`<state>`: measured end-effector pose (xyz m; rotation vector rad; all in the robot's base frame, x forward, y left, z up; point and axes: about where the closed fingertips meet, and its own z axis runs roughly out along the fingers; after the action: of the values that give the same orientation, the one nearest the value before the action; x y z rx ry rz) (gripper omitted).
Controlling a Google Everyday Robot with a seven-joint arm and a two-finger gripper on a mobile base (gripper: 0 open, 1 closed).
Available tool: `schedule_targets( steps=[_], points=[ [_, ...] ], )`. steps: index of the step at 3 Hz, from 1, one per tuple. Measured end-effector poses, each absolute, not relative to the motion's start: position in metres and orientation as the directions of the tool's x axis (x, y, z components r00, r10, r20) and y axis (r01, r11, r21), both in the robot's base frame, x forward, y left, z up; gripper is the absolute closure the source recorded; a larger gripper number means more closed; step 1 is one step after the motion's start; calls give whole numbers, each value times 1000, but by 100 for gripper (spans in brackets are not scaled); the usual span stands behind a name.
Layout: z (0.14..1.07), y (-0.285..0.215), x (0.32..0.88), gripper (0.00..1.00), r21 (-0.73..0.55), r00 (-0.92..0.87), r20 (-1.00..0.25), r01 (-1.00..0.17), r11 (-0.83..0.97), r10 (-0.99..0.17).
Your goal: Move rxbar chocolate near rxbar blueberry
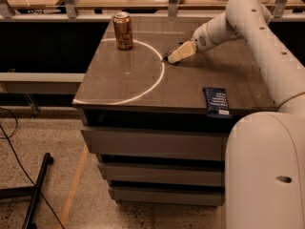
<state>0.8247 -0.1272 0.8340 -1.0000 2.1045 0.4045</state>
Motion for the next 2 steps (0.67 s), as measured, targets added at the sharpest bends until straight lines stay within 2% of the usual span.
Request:
schedule_targets(
  steps=[2],
  points=[
    [829,-124,825,64,-34,-411,-736,-771,636,-538]
  ],
)
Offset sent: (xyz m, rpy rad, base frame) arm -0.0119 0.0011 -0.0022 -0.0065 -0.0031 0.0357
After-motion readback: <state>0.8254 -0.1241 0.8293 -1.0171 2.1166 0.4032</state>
